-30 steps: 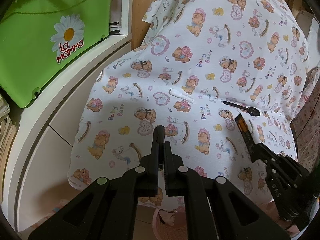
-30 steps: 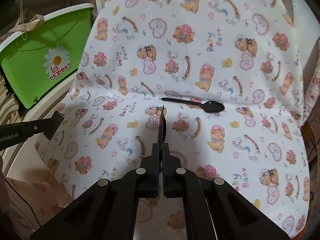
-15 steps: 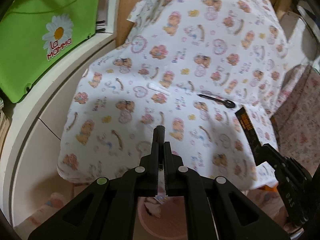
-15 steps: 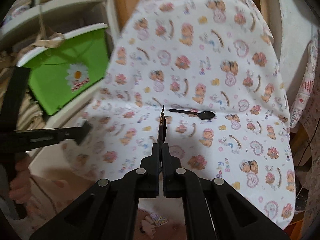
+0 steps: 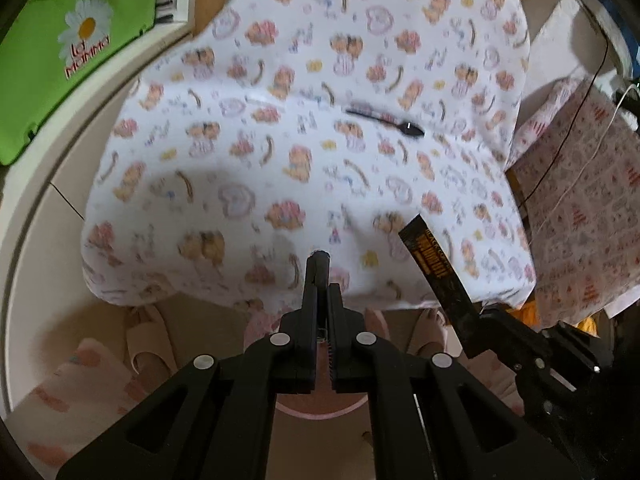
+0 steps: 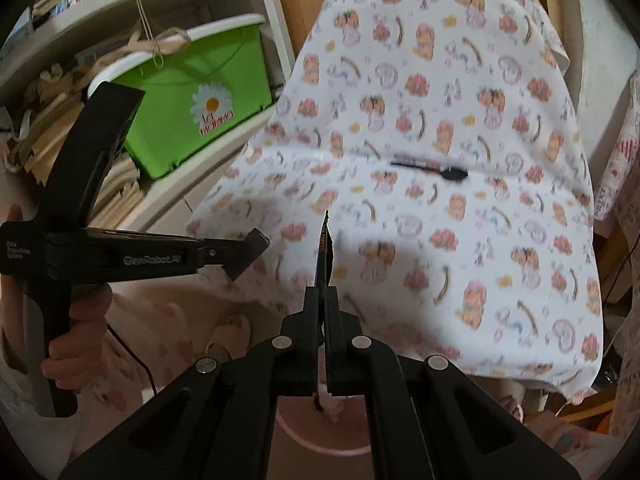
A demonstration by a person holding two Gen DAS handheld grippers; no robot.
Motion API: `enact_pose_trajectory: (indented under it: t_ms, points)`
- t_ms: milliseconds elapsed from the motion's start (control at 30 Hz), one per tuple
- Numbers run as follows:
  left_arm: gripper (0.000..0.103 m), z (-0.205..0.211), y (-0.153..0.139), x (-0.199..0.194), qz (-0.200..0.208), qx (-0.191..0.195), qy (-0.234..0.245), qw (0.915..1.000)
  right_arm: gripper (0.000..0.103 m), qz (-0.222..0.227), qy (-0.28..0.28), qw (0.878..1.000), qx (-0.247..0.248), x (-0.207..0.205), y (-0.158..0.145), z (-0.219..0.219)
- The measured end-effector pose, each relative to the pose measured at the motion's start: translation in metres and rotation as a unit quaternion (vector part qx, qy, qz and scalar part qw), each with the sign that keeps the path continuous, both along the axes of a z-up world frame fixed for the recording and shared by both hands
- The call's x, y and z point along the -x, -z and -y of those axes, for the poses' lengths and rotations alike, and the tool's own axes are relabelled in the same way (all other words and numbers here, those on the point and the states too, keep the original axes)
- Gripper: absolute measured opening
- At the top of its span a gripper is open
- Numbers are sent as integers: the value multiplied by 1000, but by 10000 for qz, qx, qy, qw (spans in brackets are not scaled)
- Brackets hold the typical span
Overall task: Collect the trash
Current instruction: 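Carry stick and strip down over the pink basket with both tools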
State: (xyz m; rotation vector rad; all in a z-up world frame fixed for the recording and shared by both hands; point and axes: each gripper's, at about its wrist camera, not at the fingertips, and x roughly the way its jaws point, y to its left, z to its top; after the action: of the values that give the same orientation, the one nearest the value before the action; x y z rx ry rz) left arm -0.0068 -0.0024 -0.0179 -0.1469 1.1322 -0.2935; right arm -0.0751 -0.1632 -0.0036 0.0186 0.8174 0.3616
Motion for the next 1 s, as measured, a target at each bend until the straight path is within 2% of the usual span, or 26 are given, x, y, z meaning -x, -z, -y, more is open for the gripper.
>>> enact_pose_trajectory:
  t_ms: [133,267,367,500,633,800,900,1000]
  points:
    - [4,9,22,4,-345,38,137,9993,3,-272,-63,9996,44,3,17,-2]
    - [4,18,31,10,-415,-155,218,9988,3,-531,-180,9984,82,2,30,-6]
    - [4,18,38,11,-550,-107,227,9982,3,-732,-225,9969,159,2,41,-9]
    - [4,18,50,10,-655,-229,202,9974,3,-1009,-360,9941,154,0,53,-12]
    - [4,18,70,7,-883,-333,120,9955,3,-1389,-118,9898,289,-8,78,-10]
    - [4,25,100,6,-1232,-429,190,9913,3,-1940,63,9803,376,-24,118,-8]
    - [4,28,122,4,-1515,-476,170,9872,3,-2274,265,9707,730,-34,153,-5]
    - [5,30,146,1,-1858,-493,112,9813,3,-2771,332,9579,678,-42,186,-3]
